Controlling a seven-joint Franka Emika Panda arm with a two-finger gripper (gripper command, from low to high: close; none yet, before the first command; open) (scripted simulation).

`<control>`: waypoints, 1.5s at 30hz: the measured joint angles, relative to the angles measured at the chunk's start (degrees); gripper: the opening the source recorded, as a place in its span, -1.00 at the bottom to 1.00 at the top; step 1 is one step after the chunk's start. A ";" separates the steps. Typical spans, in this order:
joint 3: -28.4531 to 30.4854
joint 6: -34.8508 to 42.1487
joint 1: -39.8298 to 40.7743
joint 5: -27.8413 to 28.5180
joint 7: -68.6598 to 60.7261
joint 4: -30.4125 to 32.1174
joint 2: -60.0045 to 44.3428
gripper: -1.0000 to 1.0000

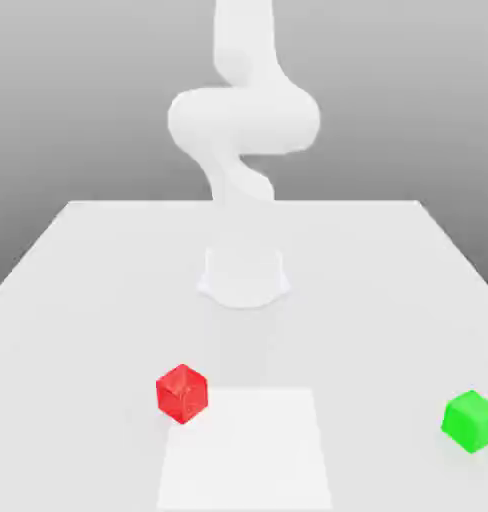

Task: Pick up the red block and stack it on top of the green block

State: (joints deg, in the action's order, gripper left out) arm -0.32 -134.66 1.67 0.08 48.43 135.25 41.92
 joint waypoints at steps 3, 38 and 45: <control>-0.51 -4.13 2.47 0.01 3.67 4.86 -5.76 0.00; -0.31 -30.21 13.08 -0.07 23.39 29.42 -42.07 -1.00; -7.59 -21.62 -1.81 1.94 32.51 20.81 -42.55 -1.00</control>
State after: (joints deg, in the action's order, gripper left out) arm -7.91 -156.28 -0.14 2.02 80.94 156.06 -0.62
